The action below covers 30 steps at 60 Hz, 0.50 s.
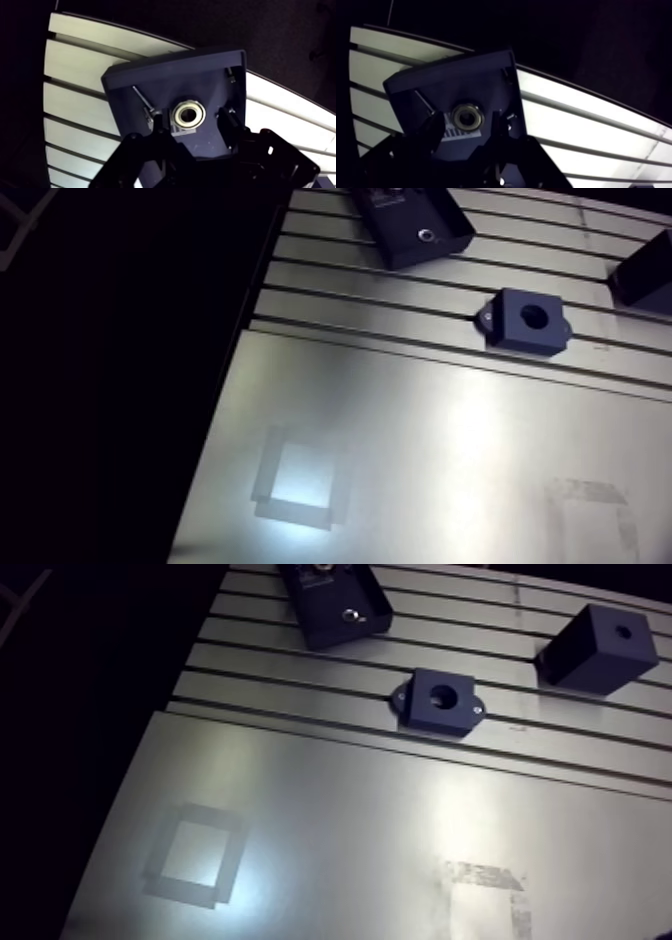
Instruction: Pick up the bearing and press it into the housing until flush.
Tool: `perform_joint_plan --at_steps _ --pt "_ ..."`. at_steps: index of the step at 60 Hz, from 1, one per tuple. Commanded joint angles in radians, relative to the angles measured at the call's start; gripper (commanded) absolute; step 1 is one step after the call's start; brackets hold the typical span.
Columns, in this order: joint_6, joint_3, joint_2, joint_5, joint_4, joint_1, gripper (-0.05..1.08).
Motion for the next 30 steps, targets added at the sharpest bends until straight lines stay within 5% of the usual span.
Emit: perform_joint_plan --at_steps 1,30 --pt "-0.001 0.000 0.007 0.001 0.000 0.000 0.42" --pt "-0.002 0.001 0.013 0.001 0.000 0.000 0.42"
